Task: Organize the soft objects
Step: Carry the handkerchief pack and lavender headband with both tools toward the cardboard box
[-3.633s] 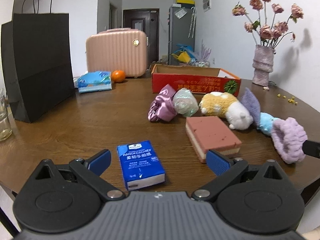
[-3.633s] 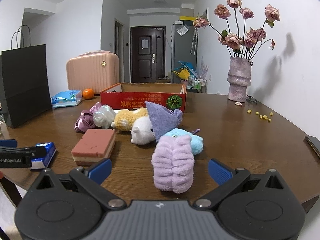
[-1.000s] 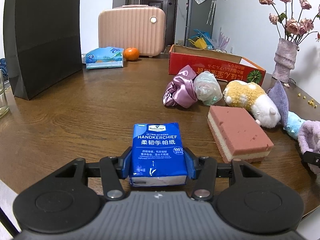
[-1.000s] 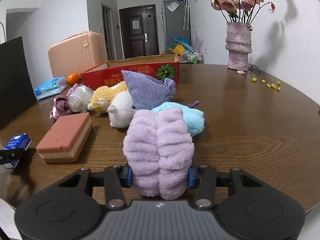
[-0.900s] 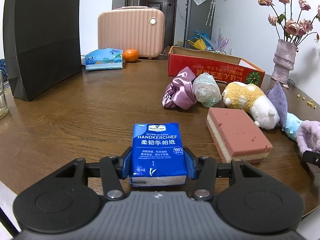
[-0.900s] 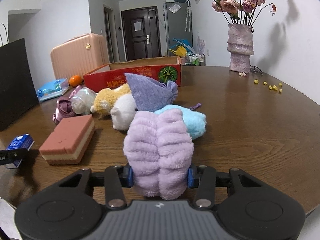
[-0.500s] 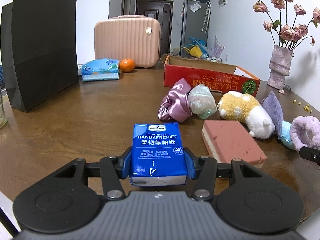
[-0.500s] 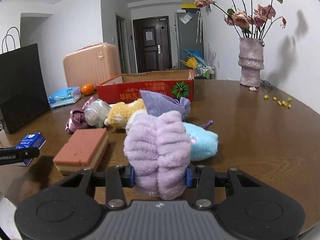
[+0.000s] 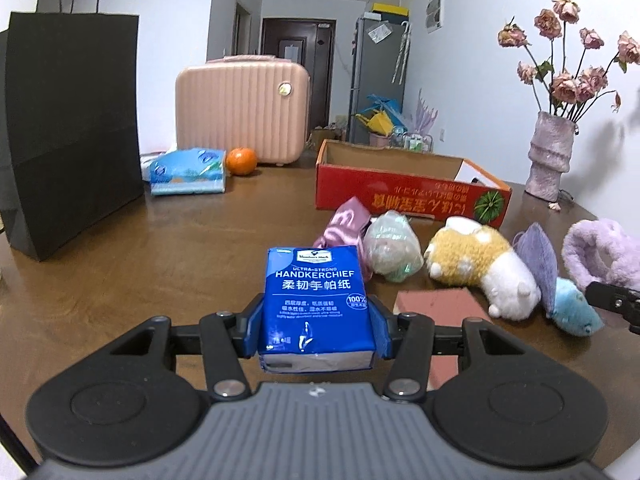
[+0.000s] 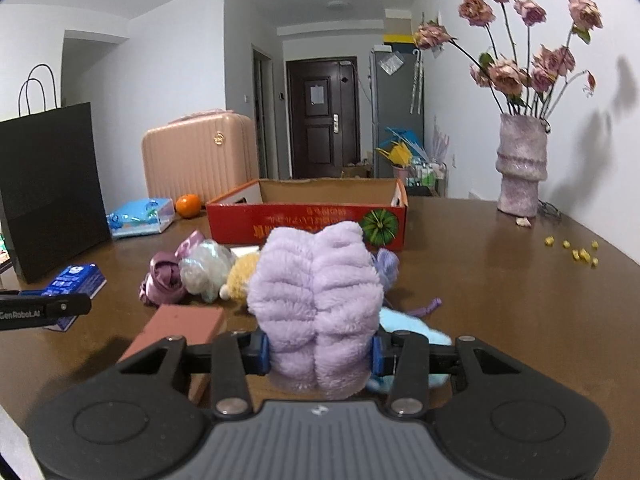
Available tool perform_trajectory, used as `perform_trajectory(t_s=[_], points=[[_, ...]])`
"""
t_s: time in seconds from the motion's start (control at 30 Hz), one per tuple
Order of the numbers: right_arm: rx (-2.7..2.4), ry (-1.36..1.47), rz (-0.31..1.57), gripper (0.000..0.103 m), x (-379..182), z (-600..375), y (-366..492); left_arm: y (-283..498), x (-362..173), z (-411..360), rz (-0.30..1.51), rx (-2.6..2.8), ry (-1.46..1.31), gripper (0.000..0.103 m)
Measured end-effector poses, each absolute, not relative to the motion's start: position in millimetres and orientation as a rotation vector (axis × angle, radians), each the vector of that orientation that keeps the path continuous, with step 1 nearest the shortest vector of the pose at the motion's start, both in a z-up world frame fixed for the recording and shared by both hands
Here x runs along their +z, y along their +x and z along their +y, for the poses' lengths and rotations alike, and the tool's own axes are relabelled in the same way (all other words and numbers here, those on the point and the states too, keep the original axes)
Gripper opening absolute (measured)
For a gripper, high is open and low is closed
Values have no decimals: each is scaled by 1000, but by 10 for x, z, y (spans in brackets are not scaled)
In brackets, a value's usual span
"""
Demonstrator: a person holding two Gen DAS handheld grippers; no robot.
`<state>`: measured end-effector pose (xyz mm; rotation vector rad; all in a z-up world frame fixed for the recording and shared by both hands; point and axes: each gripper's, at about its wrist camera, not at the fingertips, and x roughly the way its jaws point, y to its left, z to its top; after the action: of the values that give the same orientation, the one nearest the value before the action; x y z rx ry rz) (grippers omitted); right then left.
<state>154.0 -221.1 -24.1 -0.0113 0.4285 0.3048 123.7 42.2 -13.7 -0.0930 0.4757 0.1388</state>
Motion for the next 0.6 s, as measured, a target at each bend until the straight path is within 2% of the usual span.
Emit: perform_trajectory(t_s=[0.6], points=[[348, -9, 384, 42, -75, -2084, 2107, 1695, 99, 395, 429, 98, -95, 53]])
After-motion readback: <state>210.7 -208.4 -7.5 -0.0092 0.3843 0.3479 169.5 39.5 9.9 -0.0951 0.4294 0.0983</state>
